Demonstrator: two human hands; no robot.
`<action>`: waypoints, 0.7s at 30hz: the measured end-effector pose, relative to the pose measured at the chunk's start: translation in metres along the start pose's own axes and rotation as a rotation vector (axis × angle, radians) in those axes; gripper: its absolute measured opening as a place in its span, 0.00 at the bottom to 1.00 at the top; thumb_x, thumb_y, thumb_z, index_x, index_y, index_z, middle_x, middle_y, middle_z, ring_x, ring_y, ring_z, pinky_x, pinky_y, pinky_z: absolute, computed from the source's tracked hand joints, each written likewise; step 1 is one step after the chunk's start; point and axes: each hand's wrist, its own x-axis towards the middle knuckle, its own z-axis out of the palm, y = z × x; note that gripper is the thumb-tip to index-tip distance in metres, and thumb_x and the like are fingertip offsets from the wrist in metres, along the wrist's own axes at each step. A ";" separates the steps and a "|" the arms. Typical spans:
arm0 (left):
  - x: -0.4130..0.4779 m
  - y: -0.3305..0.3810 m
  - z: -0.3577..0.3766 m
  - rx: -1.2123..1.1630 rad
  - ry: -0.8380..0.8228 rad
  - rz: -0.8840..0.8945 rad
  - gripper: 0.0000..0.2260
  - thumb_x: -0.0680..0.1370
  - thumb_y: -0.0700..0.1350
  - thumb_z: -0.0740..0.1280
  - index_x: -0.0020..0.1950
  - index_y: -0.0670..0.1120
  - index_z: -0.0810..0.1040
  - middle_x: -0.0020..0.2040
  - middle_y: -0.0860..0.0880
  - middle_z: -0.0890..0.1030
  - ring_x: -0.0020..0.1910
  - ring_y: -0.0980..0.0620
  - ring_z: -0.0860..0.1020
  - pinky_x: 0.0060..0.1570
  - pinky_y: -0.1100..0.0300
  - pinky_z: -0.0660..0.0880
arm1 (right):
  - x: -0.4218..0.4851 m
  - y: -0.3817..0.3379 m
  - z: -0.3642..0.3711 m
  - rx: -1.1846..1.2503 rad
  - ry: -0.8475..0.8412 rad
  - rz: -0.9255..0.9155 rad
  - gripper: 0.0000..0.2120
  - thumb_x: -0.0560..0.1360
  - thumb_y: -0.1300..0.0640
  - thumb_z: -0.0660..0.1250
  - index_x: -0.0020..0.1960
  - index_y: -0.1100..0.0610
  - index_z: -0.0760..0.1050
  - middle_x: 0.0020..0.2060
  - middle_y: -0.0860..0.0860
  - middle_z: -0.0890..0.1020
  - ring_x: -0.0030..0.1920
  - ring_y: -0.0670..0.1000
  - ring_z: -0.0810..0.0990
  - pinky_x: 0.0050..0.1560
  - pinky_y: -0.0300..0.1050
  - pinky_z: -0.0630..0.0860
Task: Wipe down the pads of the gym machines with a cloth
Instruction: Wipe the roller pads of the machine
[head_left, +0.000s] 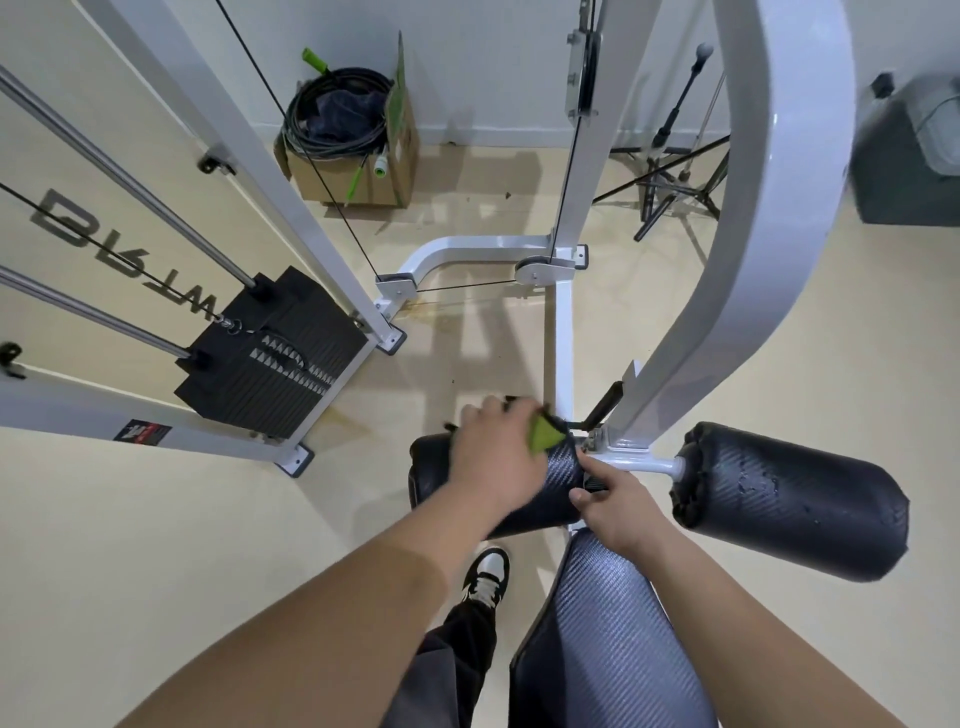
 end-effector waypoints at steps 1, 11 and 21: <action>-0.001 0.012 0.005 0.013 -0.009 0.068 0.27 0.74 0.50 0.68 0.73 0.57 0.69 0.64 0.44 0.73 0.61 0.40 0.70 0.61 0.48 0.73 | -0.001 0.002 0.001 0.011 0.007 -0.004 0.24 0.80 0.64 0.66 0.75 0.52 0.73 0.57 0.59 0.84 0.47 0.53 0.80 0.34 0.22 0.69; -0.070 -0.094 -0.018 -0.016 0.160 -0.026 0.26 0.71 0.48 0.73 0.67 0.58 0.70 0.60 0.49 0.74 0.57 0.45 0.72 0.57 0.50 0.77 | -0.003 -0.009 0.001 0.017 0.125 0.030 0.20 0.74 0.38 0.72 0.57 0.53 0.84 0.49 0.50 0.87 0.51 0.51 0.84 0.57 0.50 0.80; 0.011 -0.001 0.003 -0.030 0.017 -0.016 0.25 0.74 0.49 0.69 0.71 0.57 0.70 0.64 0.45 0.74 0.61 0.40 0.71 0.60 0.47 0.73 | 0.000 -0.008 0.018 -0.034 0.154 -0.016 0.19 0.80 0.51 0.68 0.69 0.55 0.75 0.55 0.53 0.83 0.57 0.56 0.80 0.55 0.45 0.73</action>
